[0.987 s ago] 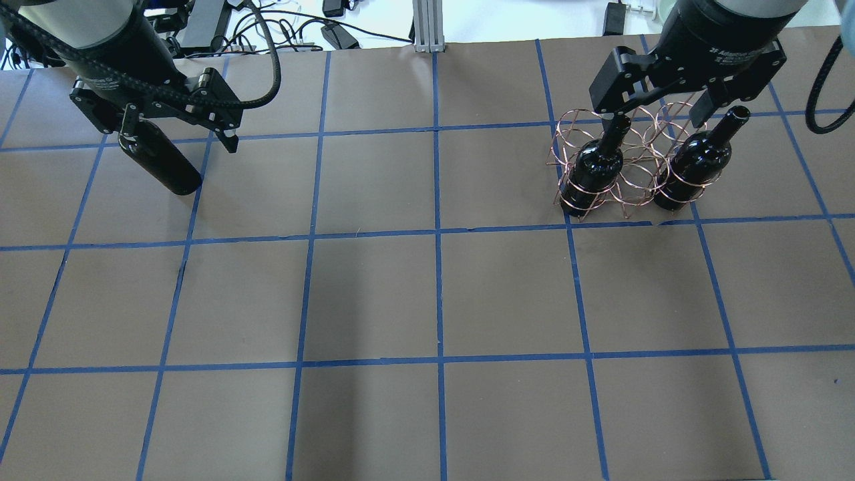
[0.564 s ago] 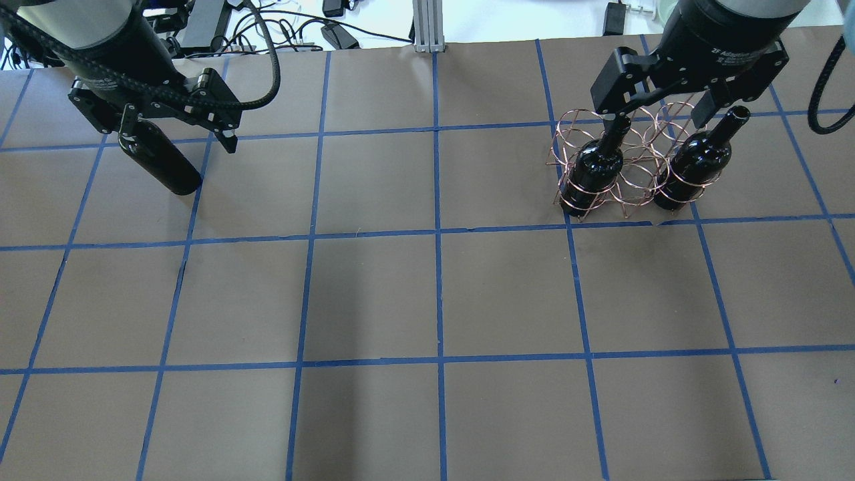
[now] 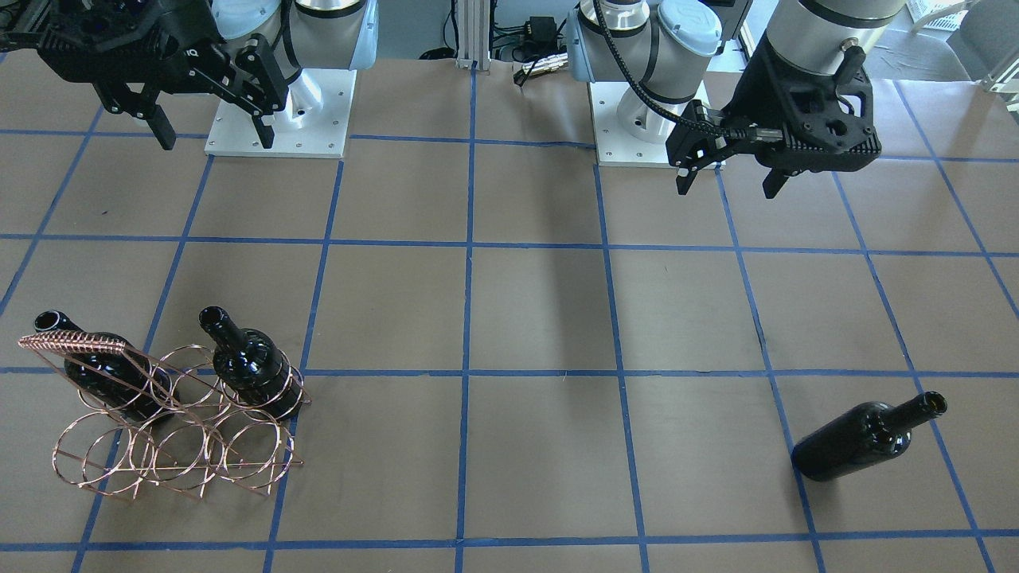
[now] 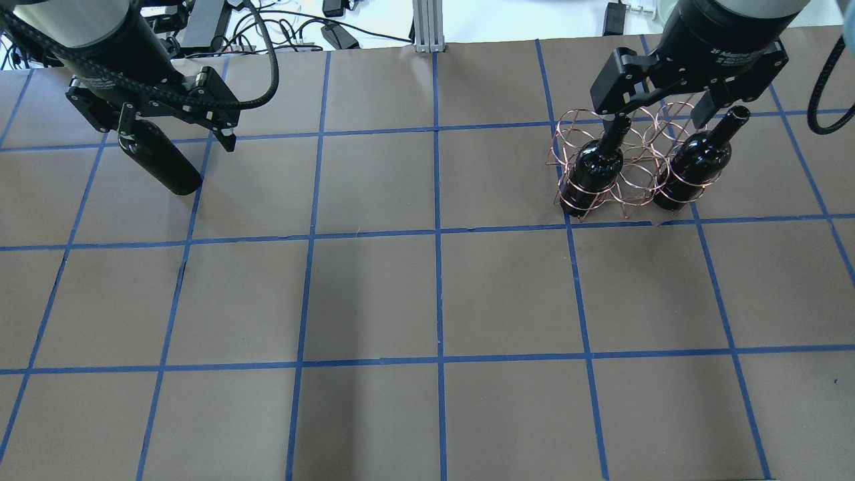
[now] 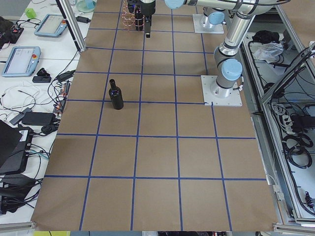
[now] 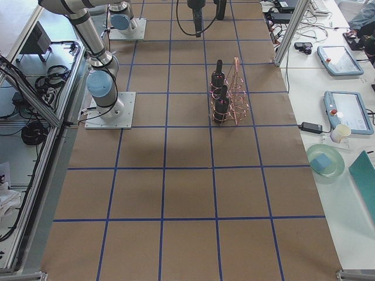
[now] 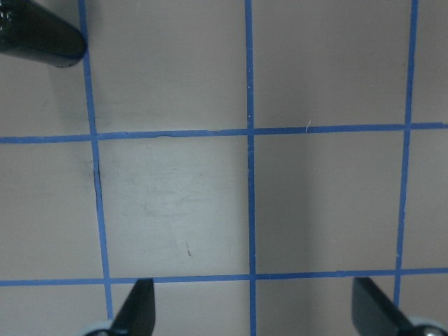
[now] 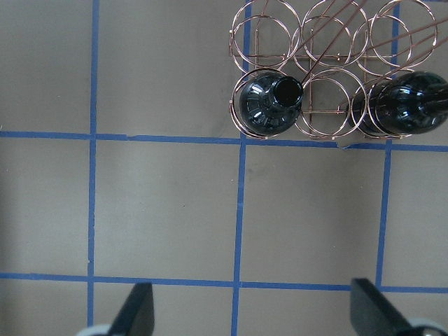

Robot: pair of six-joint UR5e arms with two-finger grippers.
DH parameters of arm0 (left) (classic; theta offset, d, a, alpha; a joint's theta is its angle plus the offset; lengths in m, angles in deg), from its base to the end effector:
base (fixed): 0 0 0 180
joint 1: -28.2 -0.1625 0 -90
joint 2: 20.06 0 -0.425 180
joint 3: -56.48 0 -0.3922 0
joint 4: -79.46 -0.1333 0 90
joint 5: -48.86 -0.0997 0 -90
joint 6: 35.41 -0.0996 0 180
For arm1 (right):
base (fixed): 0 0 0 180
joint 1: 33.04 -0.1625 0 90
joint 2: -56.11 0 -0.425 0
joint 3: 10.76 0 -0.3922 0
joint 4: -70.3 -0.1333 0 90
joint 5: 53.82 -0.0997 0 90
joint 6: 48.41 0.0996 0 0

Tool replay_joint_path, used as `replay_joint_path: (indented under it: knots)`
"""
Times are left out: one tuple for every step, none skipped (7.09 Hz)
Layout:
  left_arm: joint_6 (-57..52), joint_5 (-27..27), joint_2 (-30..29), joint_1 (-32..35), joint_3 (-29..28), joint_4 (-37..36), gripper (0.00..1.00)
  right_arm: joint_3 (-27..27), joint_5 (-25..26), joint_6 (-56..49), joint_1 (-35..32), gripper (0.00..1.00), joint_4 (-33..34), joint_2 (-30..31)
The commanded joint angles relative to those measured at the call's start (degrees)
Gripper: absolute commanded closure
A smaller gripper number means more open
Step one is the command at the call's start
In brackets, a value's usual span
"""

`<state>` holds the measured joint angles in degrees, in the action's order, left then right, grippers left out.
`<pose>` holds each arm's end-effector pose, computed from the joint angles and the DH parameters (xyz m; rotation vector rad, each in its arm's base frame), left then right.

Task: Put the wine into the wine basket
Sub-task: 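Lower the left gripper around the neck of the black wine bottle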

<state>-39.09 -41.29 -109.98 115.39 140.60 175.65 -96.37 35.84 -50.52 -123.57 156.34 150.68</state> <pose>-0.1089 -0.4947 0.5282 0.0238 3.1391 0.0065 0.1382 -0.4603 0.5567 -0.0726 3.1330 -0.1369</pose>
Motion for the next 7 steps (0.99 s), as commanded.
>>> replay_joint_path:
  knots:
    - [-0.3,0.5,-0.4,-0.5,0.0,0.0,0.00,0.0,0.1,-0.1,0.0,0.00,0.0,0.0]
    - [0.1,0.5,-0.3,-1.3,-0.4,-0.9,0.00,0.0,0.0,0.0,0.0,0.00,0.0,0.0]
    - [0.2,0.6,-0.4,-1.7,-0.4,-0.9,0.00,0.0,0.1,-0.1,0.0,0.00,0.0,0.1]
    - [0.0,-0.3,-0.3,-1.7,-0.4,-1.4,0.00,0.0,0.0,0.0,0.0,0.00,0.0,0.0]
    - [0.0,-0.6,-0.4,-1.9,-0.4,-1.4,0.00,0.0,0.0,0.0,0.0,0.00,0.0,0.0]
    - [-0.6,-2.5,-0.9,-3.3,-0.4,-1.4,0.00,0.0,-0.4,0.0,0.0,0.00,0.0,0.0]
    - [-1.0,-3.2,-2.0,-5.4,-0.4,-1.7,0.00,0.0,-0.1,-0.1,0.0,0.00,0.0,0.0]
